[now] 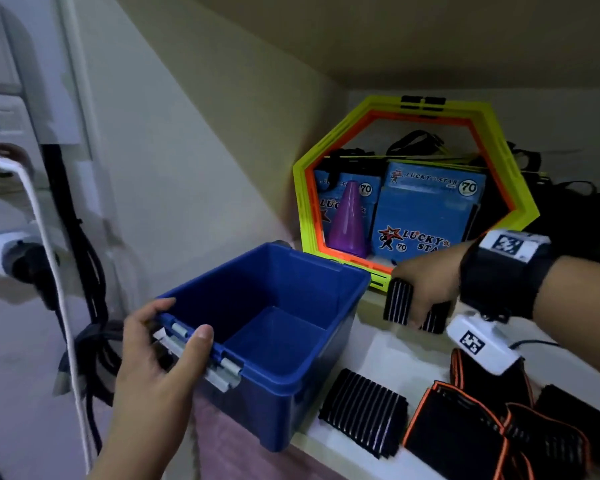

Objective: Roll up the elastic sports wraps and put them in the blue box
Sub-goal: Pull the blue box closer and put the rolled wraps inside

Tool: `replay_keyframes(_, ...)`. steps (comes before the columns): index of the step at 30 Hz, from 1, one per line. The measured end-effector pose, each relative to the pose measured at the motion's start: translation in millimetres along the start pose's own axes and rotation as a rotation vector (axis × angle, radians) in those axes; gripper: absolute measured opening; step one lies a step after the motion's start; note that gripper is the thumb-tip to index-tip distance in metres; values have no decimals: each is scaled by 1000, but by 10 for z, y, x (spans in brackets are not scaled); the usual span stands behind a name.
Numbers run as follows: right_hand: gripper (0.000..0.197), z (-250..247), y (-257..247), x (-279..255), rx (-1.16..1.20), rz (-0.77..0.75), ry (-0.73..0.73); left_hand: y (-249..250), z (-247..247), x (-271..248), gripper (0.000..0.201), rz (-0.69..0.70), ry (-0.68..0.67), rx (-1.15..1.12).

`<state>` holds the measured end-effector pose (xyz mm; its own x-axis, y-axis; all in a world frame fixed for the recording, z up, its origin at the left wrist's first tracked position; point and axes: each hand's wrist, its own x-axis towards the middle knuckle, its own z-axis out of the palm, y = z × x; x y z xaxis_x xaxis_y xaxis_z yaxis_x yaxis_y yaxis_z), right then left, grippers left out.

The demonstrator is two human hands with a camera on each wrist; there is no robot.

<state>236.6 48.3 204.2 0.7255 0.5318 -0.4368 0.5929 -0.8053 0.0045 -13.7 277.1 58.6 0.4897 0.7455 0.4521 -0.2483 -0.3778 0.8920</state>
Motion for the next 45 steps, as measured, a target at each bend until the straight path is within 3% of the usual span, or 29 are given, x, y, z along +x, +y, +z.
replay_keyframes(5,25,-401,210,-320,144,-14,167,60,-1,-21,36,-19,-19,1)
replay_keyframes(11,10,-682,1,-515,225,-276,342,178,32,-96,46,-35,-60,-52)
replay_keyframes(15,11,-700,-360,-426,339,-429,337,173,46,-119,39,-36,-55,-66)
replay_keyframes(18,36,-712,-688,-291,245,-499,254,171,47,-128,42,-33,-67,-73)
replay_keyframes(24,23,-686,-1344,34,181,-506,-11,157,25,-102,57,-63,-111,-158)
replay_keyframes(29,41,-449,-1825,364,30,-422,-230,97,9,-74,67,-64,-136,-203)
replay_keyframes(31,37,-351,-1948,492,-46,-385,-281,47,-10,-57,75,-56,-141,-162)
replay_keyframes(37,22,-153,-2091,741,-183,-328,-317,52,-13,-76,66,-85,-186,-198)
replay_keyframes(45,25,-17,-2078,868,31,-262,-497,29,-27,-88,62,-56,-177,-238)
